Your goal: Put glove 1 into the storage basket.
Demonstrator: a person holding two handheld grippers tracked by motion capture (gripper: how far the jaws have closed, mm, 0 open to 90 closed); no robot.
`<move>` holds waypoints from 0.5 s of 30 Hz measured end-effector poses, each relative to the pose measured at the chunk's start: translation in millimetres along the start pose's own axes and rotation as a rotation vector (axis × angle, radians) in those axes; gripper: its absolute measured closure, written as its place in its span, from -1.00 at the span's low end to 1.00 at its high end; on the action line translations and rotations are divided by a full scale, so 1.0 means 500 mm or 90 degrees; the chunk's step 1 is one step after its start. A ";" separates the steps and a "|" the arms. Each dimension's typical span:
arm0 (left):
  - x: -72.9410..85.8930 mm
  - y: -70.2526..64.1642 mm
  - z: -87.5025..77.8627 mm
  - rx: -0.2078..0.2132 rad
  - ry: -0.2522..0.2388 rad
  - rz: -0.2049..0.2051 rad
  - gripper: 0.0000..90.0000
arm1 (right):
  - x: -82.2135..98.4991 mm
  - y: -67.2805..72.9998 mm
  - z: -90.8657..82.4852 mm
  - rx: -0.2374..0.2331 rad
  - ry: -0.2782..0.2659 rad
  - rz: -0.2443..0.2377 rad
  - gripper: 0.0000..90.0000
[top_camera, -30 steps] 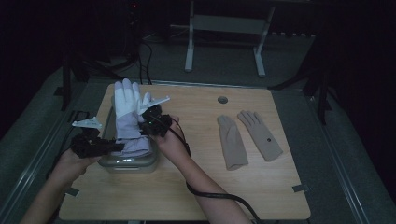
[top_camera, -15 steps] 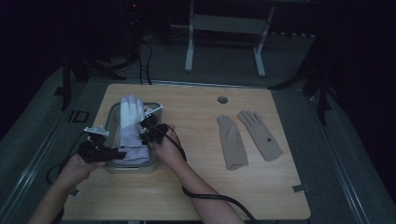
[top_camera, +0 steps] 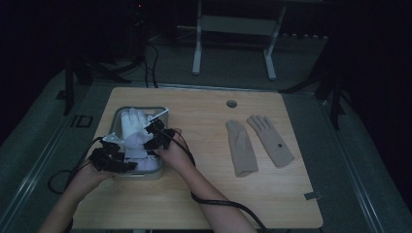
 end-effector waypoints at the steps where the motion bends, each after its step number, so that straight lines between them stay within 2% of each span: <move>1: 0.001 0.003 -0.003 -0.001 -0.010 -0.005 -0.33 | -0.003 -0.001 -0.003 0.001 -0.002 0.000 0.01; 4: 0.000 0.005 -0.020 0.001 -0.057 -0.023 -0.44 | -0.012 -0.002 -0.023 -0.010 -0.034 -0.012 -0.14; 8: -0.007 -0.005 -0.044 -0.044 -0.126 -0.024 -0.53 | -0.025 -0.002 -0.055 -0.008 -0.057 -0.028 -0.32; 10: -0.013 -0.011 -0.053 -0.051 -0.155 -0.028 -0.59 | -0.028 -0.004 -0.070 -0.027 -0.062 -0.031 -0.42; 12: -0.019 -0.019 -0.059 -0.042 -0.180 -0.029 -0.65 | -0.029 -0.007 -0.082 -0.030 -0.067 -0.035 -0.49; 15: -0.029 -0.035 -0.061 -0.029 -0.189 -0.027 -0.67 | -0.028 -0.012 -0.096 -0.036 -0.071 -0.038 -0.54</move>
Point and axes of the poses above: each handheld gripper's, and its own axes: z roughly forward along the jaws, x roughly out of its underside, y roughly to its left, the point moved 2 cm from there along z, roughly forward along the jaws, and after that the axes turned 1 degree about -z, right-handed, at the moved point
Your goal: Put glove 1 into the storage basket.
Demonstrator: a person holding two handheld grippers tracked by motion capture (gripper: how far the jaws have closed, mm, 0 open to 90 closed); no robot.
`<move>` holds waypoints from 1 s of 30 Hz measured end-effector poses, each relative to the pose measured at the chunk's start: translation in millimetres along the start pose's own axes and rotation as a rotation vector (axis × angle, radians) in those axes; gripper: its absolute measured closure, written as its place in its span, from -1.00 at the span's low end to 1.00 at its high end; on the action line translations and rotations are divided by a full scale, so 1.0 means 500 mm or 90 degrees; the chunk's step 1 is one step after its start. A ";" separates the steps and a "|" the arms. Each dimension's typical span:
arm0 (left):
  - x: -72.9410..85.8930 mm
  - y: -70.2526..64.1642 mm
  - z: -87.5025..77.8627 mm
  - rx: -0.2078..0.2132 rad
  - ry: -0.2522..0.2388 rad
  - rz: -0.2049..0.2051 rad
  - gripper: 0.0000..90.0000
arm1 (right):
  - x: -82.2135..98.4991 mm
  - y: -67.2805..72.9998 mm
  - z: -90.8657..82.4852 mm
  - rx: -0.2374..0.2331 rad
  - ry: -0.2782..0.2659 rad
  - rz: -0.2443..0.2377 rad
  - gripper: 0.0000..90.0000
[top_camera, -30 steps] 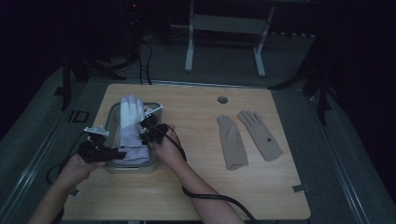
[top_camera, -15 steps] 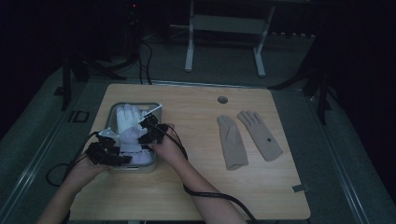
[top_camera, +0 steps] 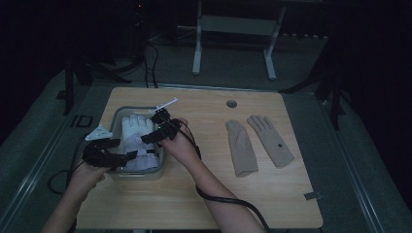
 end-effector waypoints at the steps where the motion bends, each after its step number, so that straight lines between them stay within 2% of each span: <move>1: -0.003 -0.006 0.002 0.004 0.001 0.003 -0.67 | 0.001 -0.001 -0.004 0.000 0.001 -0.003 -0.54; 5: -0.010 -0.032 0.016 0.020 -0.002 0.011 -0.67 | 0.007 -0.005 -0.024 0.003 -0.001 -0.011 -0.57; 9: -0.016 -0.054 0.033 0.040 -0.017 0.011 -0.69 | 0.018 -0.014 -0.045 0.011 -0.003 -0.019 -0.57; 12: -0.018 -0.068 0.046 0.043 -0.033 0.012 -0.69 | 0.031 -0.027 -0.063 0.022 -0.004 -0.023 -0.57; 23: -0.022 -0.128 0.089 0.075 -0.020 0.041 -0.69 | 0.093 -0.081 -0.124 0.047 -0.015 -0.010 -0.58; 30: -0.027 -0.180 0.123 0.108 -0.002 0.075 -0.69 | 0.145 -0.120 -0.147 0.068 -0.016 0.008 -0.58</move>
Point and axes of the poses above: each handheld gripper's, and its own axes: z roughly forward along the jaws, x roughly out of its underside, y roughly to its left, the point moved 2 cm from there along z, roughly forward along the jaws, and after that the axes turned 1 degree about -z, right-handed, at the moved point
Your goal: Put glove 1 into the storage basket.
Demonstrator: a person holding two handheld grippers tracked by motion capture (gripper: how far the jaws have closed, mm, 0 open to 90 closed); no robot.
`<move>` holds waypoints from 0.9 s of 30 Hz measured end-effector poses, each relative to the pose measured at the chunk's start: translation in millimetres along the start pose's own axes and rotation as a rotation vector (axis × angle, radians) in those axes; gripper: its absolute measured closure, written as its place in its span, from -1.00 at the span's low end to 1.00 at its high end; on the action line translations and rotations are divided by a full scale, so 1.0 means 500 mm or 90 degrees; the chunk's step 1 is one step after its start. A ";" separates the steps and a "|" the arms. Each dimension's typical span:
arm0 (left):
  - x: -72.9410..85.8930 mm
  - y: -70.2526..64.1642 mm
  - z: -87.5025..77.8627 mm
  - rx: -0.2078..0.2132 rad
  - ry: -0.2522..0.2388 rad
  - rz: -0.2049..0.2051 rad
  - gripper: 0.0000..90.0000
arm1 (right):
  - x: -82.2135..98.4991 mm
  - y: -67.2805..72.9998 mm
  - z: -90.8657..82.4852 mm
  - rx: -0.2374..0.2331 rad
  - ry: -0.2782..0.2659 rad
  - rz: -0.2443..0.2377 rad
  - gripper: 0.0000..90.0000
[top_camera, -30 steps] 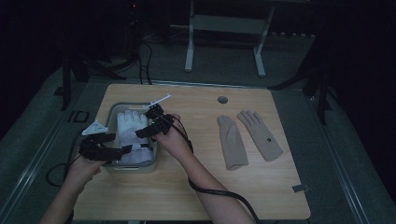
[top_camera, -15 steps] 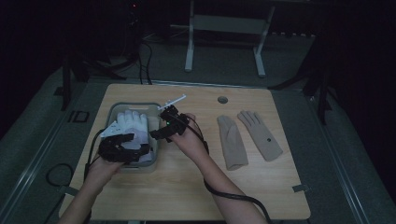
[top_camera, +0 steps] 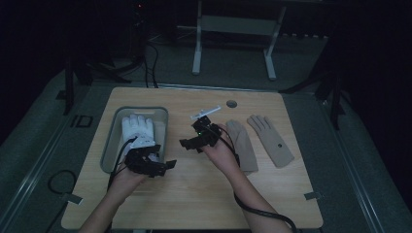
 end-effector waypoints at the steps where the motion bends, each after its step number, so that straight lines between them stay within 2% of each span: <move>1: -0.001 -0.005 0.004 0.003 -0.001 0.002 -0.69 | 0.009 -0.007 -0.004 0.004 -0.001 0.004 -0.58; 5: -0.004 -0.029 0.023 0.025 0.007 0.019 -0.69 | 0.032 -0.025 -0.016 0.021 -0.002 0.004 -0.56; 8: -0.003 -0.044 0.037 0.038 0.013 0.033 -0.69 | 0.051 -0.039 -0.026 0.020 -0.003 0.011 -0.56; 13: 0.006 -0.068 0.057 0.076 0.014 0.061 -0.69 | 0.077 -0.056 -0.042 0.024 -0.016 0.011 -0.57; 17: 0.025 -0.086 0.081 0.122 0.034 0.072 -0.69 | 0.100 -0.068 -0.055 0.031 -0.022 0.010 -0.60; 19: 0.036 -0.095 0.094 0.124 0.041 0.079 -0.69 | 0.109 -0.075 -0.058 0.033 -0.023 0.014 -0.60; 22: 0.056 -0.111 0.115 0.162 0.051 0.082 -0.69 | 0.125 -0.084 -0.063 0.033 -0.027 0.022 -0.61; 27: 0.086 -0.134 0.147 0.199 0.080 0.113 -0.69 | 0.147 -0.098 -0.070 0.034 -0.037 0.028 -0.61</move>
Point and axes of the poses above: each handheld gripper's, and its own axes: z roughly forward along the jaws, x roughly out of its underside, y roughly to its left, the point moved 2 cm from there along z, roughly forward along the jaws, and after that the axes turned 1 degree about -z, right-handed, at the moved point
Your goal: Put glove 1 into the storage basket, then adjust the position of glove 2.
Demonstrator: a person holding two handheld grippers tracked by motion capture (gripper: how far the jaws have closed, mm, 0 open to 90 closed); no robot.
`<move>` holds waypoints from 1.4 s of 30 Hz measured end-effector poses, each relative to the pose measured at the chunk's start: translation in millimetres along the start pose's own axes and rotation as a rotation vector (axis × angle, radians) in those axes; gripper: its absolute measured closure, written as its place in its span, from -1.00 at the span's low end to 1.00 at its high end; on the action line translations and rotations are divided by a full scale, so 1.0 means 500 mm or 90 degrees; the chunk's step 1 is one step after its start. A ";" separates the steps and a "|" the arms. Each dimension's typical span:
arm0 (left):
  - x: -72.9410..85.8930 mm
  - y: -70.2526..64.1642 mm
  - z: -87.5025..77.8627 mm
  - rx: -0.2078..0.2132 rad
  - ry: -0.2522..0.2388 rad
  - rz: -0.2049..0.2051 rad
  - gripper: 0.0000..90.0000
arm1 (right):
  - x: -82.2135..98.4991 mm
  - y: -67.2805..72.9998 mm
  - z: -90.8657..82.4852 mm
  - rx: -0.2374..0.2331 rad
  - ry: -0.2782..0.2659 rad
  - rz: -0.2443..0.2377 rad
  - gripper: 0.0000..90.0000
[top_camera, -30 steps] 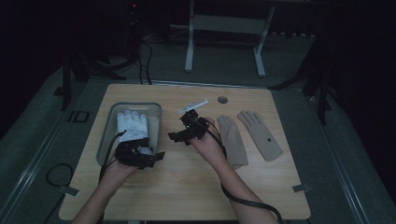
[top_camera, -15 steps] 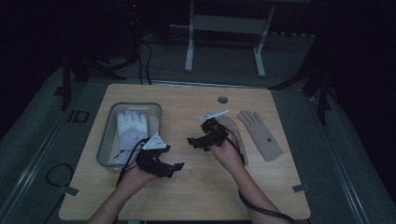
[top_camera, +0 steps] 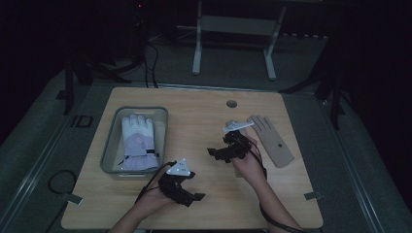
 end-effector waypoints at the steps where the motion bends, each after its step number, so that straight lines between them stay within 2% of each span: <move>1: 0.005 -0.002 0.008 0.007 0.009 0.004 -0.69 | 0.003 -0.002 -0.001 0.001 -0.003 0.001 -0.62; 4: 0.011 -0.005 0.016 0.006 0.024 0.015 -0.69 | 0.009 -0.007 -0.003 0.003 -0.006 0.003 -0.62; 5: 0.015 -0.007 0.023 0.003 0.035 0.026 -0.69 | 0.013 -0.009 -0.004 0.005 -0.008 0.003 -0.62; 8: 0.020 -0.010 0.029 0.003 0.044 0.036 -0.69 | 0.024 -0.015 -0.006 0.004 -0.016 0.003 -0.62; 9: 0.022 -0.012 0.032 0.001 0.044 0.048 -0.69 | 0.033 -0.017 -0.008 0.006 -0.030 -0.016 -0.62; 10: 0.023 -0.013 0.033 0.001 0.042 0.054 -0.69 | 0.033 -0.017 -0.008 0.006 -0.030 -0.016 -0.62; 11: 0.027 -0.016 0.037 -0.002 0.037 0.070 -0.69 | 0.041 -0.021 -0.011 0.011 -0.032 -0.033 -0.63; 12: 0.027 -0.016 0.037 -0.002 0.037 0.070 -0.69 | 0.041 -0.021 -0.011 0.011 -0.032 -0.033 -0.63; 14: 0.033 -0.019 0.041 0.002 0.037 0.079 -0.69 | 0.050 -0.029 -0.015 0.014 -0.037 -0.052 -0.64; 17: 0.040 -0.020 0.047 0.004 0.046 0.092 -0.69 | 0.069 -0.055 -0.026 0.016 -0.036 -0.047 -0.70; 20: 0.040 -0.021 0.045 0.007 0.042 0.094 -0.69 | 0.077 -0.068 -0.036 0.005 -0.046 -0.030 -0.72; 21: 0.040 -0.020 0.044 0.009 0.037 0.092 -0.69 | 0.082 -0.083 -0.045 0.007 -0.039 -0.011 -0.73; 22: 0.040 -0.020 0.044 0.009 0.037 0.092 -0.69 | 0.082 -0.083 -0.045 0.007 -0.039 -0.011 -0.73; 23: 0.041 -0.020 0.042 0.010 0.035 0.093 -0.69 | 0.084 -0.096 -0.054 0.021 -0.046 0.004 -0.74; 27: 0.042 -0.022 0.037 0.017 0.037 0.105 -0.69 | 0.085 -0.108 -0.062 0.017 -0.048 0.015 -0.76; 28: 0.043 -0.023 0.036 0.015 0.041 0.108 -0.69 | 0.086 -0.119 -0.065 0.026 -0.041 0.006 -0.76; 30: 0.045 -0.023 0.036 0.011 0.046 0.112 -0.69 | 0.087 -0.129 -0.065 0.025 -0.039 -0.002 -0.75; 37: 0.050 -0.027 0.040 0.008 0.055 0.123 -0.69 | 0.090 -0.172 -0.060 0.057 -0.052 -0.026 -0.59; 40: 0.051 -0.028 0.041 0.003 0.056 0.124 -0.69 | 0.091 -0.187 -0.051 0.073 -0.038 -0.033 -0.53; 42: 0.053 -0.029 0.043 0.001 0.056 0.128 -0.69 | 0.091 -0.196 -0.044 0.074 -0.033 -0.033 -0.51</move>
Point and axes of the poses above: each handheld gripper's, and its own axes: z roughly forward along the jaws, x roughly out of its underside, y roughly to its left, the point moved 2 cm from there along z, roughly forward along the jaws, and after that the axes turned 1 degree about -z, right-handed, at the moved point
